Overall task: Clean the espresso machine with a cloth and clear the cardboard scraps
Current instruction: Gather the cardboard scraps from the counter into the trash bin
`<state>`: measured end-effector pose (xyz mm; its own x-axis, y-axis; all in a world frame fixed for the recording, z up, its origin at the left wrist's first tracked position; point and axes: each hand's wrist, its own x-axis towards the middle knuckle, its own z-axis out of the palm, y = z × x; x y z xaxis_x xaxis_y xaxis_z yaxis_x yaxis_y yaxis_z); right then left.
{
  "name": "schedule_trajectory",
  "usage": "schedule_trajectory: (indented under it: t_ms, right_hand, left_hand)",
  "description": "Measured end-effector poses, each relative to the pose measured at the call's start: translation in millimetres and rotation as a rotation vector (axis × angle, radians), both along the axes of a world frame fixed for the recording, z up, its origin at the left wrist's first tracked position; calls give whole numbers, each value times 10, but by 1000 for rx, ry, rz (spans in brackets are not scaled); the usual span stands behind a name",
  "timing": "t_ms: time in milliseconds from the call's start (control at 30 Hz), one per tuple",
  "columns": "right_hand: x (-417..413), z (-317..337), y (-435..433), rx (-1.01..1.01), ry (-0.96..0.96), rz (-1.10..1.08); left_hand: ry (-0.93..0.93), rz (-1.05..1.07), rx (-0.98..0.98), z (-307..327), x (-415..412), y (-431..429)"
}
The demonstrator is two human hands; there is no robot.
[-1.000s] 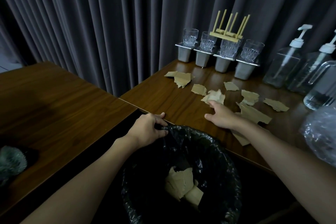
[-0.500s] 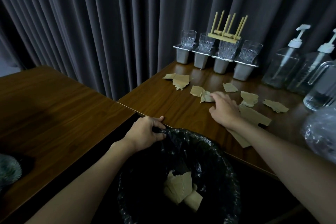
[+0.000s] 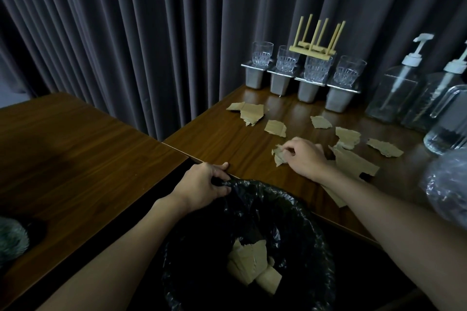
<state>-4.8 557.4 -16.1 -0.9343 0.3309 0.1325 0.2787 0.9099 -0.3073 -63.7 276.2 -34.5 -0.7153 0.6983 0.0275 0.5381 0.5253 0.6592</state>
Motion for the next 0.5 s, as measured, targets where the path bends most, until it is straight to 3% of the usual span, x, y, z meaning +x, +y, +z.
schedule_trajectory:
  t_ms: [67, 233, 433, 500]
  right_hand:
    - [34, 1, -7, -17, 43, 19]
    - [65, 63, -67, -40, -95, -11]
    - [184, 354, -305, -379, 1, 110]
    - [260, 452, -380, -559, -46, 188]
  left_hand:
    - [1, -2, -3, -3, 0, 2]
    - [-9, 1, 1, -14, 0, -3]
    - [-1, 10, 2, -22, 3, -2]
    - [6, 10, -2, -23, 4, -4]
